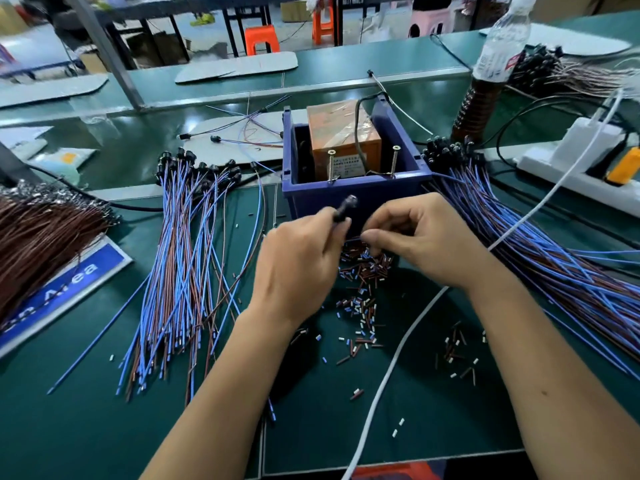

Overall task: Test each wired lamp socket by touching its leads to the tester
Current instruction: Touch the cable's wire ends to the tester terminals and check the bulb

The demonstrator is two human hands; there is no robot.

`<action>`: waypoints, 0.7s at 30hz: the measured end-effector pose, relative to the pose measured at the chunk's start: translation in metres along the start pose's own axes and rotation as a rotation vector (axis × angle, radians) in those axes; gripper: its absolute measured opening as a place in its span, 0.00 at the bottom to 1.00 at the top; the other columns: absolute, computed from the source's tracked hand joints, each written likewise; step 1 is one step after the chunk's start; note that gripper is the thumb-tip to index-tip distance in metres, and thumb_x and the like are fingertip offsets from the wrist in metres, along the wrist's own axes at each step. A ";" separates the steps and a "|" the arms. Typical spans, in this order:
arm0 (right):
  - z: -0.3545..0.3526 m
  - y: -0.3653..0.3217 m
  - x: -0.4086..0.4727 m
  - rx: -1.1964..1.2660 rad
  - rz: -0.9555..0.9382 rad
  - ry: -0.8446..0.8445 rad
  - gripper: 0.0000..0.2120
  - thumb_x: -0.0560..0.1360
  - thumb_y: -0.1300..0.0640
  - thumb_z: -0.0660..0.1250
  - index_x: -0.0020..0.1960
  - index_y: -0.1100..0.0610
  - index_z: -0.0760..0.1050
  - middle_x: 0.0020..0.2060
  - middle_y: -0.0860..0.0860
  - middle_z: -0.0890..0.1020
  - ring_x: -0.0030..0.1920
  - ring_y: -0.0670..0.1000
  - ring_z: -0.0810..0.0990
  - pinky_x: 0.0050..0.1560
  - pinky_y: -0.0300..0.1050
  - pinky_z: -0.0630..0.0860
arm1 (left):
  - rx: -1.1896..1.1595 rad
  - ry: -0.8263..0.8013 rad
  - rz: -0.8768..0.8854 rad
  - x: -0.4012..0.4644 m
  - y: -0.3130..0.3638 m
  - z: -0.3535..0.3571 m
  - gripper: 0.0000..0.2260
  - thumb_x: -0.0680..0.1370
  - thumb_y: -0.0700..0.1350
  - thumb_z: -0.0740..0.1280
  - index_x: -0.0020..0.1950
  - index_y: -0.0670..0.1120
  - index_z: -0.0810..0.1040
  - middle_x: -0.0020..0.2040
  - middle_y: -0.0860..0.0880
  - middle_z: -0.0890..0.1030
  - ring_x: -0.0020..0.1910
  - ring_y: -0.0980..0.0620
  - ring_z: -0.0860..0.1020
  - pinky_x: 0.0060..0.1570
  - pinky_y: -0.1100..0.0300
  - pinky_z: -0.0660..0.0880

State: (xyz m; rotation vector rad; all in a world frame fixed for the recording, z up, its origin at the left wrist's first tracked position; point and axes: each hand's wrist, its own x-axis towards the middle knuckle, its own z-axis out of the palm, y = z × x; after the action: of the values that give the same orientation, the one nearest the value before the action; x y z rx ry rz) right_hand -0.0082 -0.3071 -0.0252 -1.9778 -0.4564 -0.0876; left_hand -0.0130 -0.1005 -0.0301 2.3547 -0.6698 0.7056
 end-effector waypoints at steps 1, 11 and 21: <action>0.004 0.000 0.001 0.014 -0.005 -0.004 0.00 0.77 0.61 0.75 0.47 0.58 0.85 0.35 0.52 0.87 0.38 0.47 0.85 0.44 0.41 0.82 | -0.006 -0.040 0.032 -0.001 0.003 0.002 0.15 0.84 0.50 0.61 0.45 0.43 0.76 0.35 0.46 0.81 0.34 0.38 0.77 0.32 0.45 0.72; -0.010 0.008 -0.001 0.115 0.052 0.088 0.03 0.78 0.59 0.75 0.46 0.55 0.85 0.36 0.53 0.87 0.29 0.47 0.76 0.31 0.36 0.72 | 0.024 0.064 -0.018 0.002 -0.011 -0.006 0.18 0.83 0.49 0.67 0.38 0.49 0.64 0.33 0.53 0.67 0.30 0.45 0.67 0.29 0.52 0.63; 0.006 0.009 0.002 0.111 -0.002 0.024 0.06 0.79 0.64 0.73 0.45 0.55 0.84 0.34 0.50 0.87 0.30 0.40 0.78 0.34 0.31 0.73 | -0.128 -0.046 0.047 0.000 -0.005 0.005 0.09 0.82 0.47 0.69 0.45 0.44 0.78 0.38 0.51 0.77 0.37 0.45 0.75 0.36 0.46 0.72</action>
State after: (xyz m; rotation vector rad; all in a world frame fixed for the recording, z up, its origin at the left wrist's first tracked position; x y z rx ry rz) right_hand -0.0045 -0.3044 -0.0355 -1.8651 -0.4385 -0.0851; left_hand -0.0080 -0.1001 -0.0359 2.2506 -0.7694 0.6120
